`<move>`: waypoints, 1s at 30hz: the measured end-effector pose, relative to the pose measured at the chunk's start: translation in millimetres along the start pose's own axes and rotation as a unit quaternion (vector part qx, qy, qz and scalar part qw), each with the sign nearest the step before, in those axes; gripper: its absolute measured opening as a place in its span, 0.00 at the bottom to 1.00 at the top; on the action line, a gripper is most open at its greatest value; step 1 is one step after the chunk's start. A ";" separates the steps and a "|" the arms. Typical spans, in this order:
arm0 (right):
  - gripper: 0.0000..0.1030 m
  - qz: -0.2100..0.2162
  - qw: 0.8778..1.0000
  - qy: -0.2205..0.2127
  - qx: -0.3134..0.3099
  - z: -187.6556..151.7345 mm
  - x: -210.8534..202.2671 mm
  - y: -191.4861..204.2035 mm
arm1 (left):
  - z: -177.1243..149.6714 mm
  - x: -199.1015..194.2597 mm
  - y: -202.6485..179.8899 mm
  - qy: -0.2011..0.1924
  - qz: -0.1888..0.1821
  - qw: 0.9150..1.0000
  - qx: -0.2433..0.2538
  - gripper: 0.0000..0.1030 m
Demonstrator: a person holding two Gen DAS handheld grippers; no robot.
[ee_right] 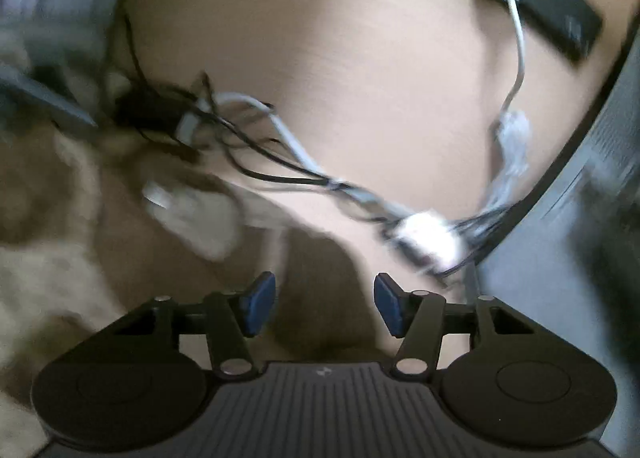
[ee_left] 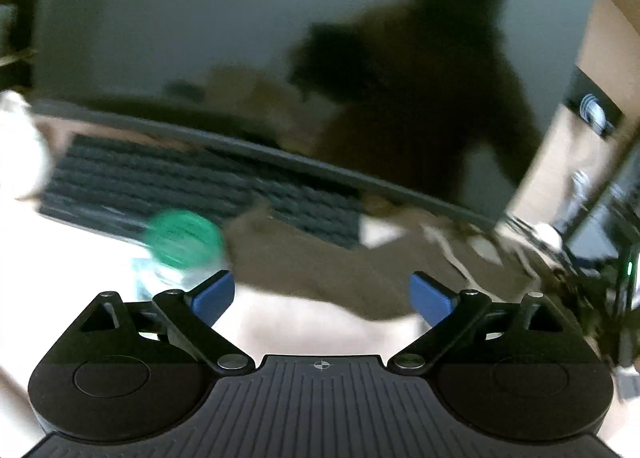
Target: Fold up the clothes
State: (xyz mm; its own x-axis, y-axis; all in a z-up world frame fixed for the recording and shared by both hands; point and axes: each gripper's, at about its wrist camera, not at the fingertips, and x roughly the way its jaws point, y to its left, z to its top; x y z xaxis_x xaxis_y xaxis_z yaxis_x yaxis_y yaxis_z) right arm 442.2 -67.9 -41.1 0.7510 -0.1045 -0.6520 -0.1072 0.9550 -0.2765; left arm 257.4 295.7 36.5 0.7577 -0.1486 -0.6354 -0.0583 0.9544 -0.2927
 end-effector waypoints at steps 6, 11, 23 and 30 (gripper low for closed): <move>0.54 0.064 0.994 0.015 0.082 -46.9 1.4 -2.6 | -25.9 63.1 -66.7 0.046 -0.104 0.993 0.007 0.95; 0.58 0.109 0.977 0.000 0.182 -84.0 -1.1 -3.3 | -39.1 110.3 -117.8 0.064 -0.162 0.985 0.020 0.95; 0.55 0.194 0.977 0.049 0.076 -106.8 -57.4 20.7 | -48.2 116.9 -90.8 0.101 -0.153 0.983 0.016 0.96; 0.32 0.204 0.978 -0.003 0.047 -23.3 -33.9 39.9 | -50.4 124.7 -78.6 0.095 -0.148 0.984 0.000 0.96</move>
State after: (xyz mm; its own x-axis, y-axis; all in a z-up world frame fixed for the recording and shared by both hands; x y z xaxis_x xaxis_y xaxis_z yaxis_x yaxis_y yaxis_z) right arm 397.3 -32.7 -46.6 0.6621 0.2928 -0.6898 -0.3388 0.9380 0.0730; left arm 323.7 189.1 -55.7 0.6070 -0.4655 -0.6441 0.1465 0.8622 -0.4850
